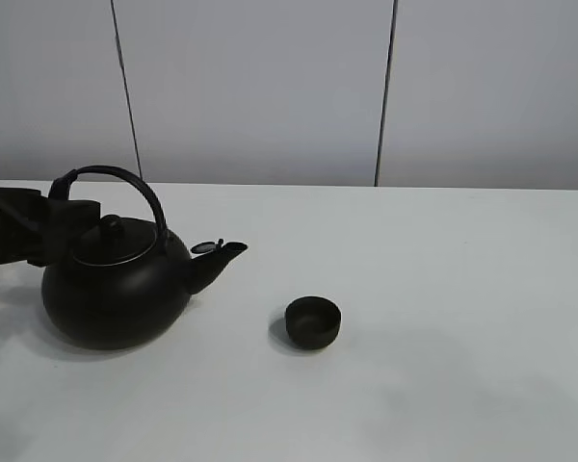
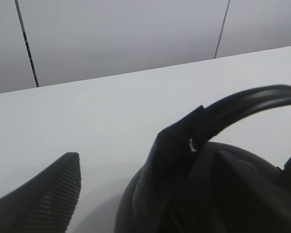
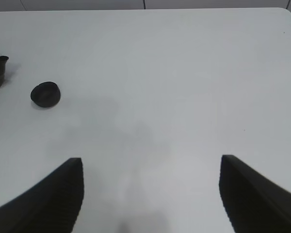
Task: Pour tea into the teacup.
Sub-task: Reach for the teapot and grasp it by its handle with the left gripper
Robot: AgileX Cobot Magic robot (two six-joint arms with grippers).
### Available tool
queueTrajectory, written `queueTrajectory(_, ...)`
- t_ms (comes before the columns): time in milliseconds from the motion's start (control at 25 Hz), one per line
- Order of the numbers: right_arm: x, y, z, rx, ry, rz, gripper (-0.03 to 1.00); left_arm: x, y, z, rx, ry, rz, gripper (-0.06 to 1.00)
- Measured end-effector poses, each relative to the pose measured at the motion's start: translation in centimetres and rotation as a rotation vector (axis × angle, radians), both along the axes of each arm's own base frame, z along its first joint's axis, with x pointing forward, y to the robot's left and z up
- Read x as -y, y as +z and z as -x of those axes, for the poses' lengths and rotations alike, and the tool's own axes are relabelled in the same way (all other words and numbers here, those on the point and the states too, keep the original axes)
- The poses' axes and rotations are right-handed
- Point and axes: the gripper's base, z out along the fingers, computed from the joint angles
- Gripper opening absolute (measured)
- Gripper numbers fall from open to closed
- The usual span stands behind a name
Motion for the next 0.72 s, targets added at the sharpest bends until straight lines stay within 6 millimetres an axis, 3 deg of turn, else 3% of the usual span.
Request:
queueTrajectory(360, 0.00, 0.01, -0.01, 0.001, 0.000, 0.000, 0.54, 0.02, 0.02, -0.02, 0.005, -0.005, -0.008, 0.49)
queueTrajectory(480, 0.00, 0.00, 0.00, 0.000, 0.000, 0.000, 0.54, 0.02, 0.02, -0.02, 0.005, -0.005, -0.008, 0.34)
queueTrajectory(560, 0.00, 0.00, 0.00, 0.000, 0.000, 0.000, 0.54, 0.15, 0.02, 0.04, 0.007, -0.020, -0.012, 0.18)
queueTrajectory(720, 0.00, 0.00, 0.00, 0.000, 0.000, 0.000, 0.54, 0.15, 0.05, -0.05, 0.017, -0.024, -0.028, 0.16)
